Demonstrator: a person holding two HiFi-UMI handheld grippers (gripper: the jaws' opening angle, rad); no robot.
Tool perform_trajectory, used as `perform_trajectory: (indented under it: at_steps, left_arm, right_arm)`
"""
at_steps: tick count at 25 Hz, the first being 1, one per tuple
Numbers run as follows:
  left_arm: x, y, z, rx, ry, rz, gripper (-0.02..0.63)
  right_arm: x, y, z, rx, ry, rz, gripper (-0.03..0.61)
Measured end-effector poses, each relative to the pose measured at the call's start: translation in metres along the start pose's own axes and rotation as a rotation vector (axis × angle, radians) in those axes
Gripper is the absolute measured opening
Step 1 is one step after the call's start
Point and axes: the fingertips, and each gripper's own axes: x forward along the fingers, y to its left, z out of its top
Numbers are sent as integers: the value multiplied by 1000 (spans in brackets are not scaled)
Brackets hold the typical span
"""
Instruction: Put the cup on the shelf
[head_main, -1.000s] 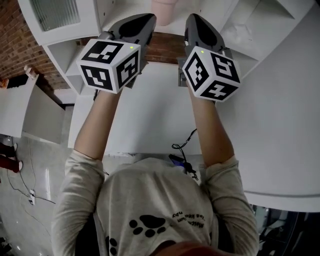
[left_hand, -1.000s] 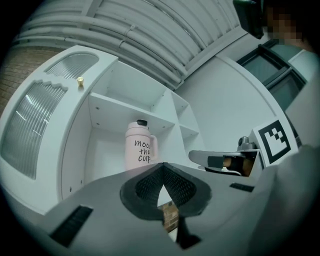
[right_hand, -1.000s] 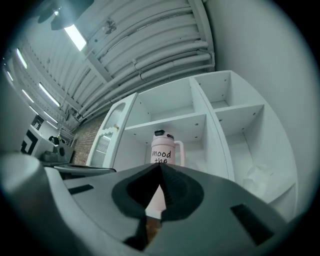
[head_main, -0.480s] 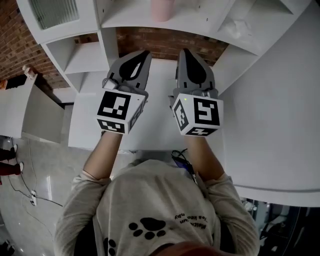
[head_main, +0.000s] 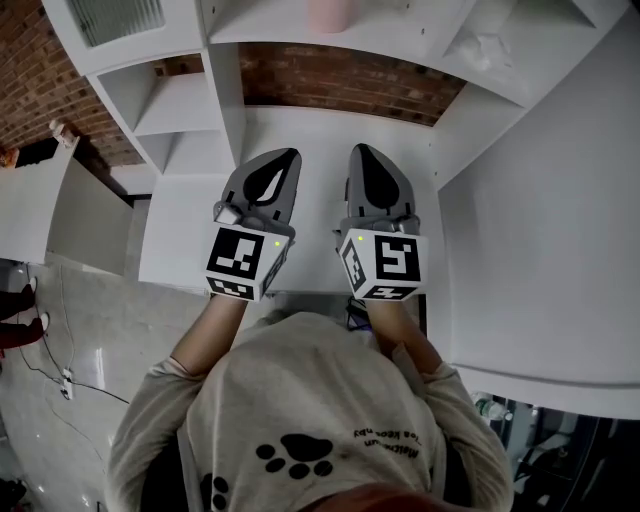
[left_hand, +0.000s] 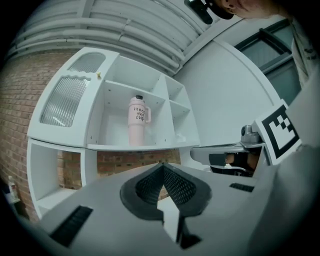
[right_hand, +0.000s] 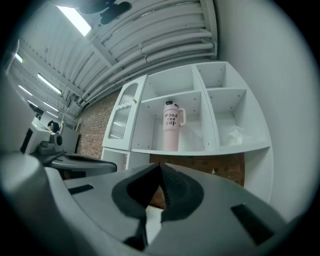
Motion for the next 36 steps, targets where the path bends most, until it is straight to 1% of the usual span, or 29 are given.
perform_trajectory:
  at_steps: [3, 7, 13, 28, 36]
  left_arm:
    - [-5, -8, -6, 6, 3, 1, 9]
    - [-11, -13, -16, -20, 11, 1, 8]
    - [-13, -21, -23, -8, 19, 19, 9]
    - [-10, -36, -28, -3, 2, 54, 8]
    - [-8, -44, -31, 4, 5, 70, 8]
  right_arm:
    - [-7, 3, -8, 3, 9, 3, 9]
    - [-14, 8, -18, 16, 22, 12, 9]
    - [-20, 12, -34, 21, 47, 27, 8]
    - [-30, 3, -38, 46, 15, 57, 9]
    - [-31, 4, -37, 35, 5, 82, 8]
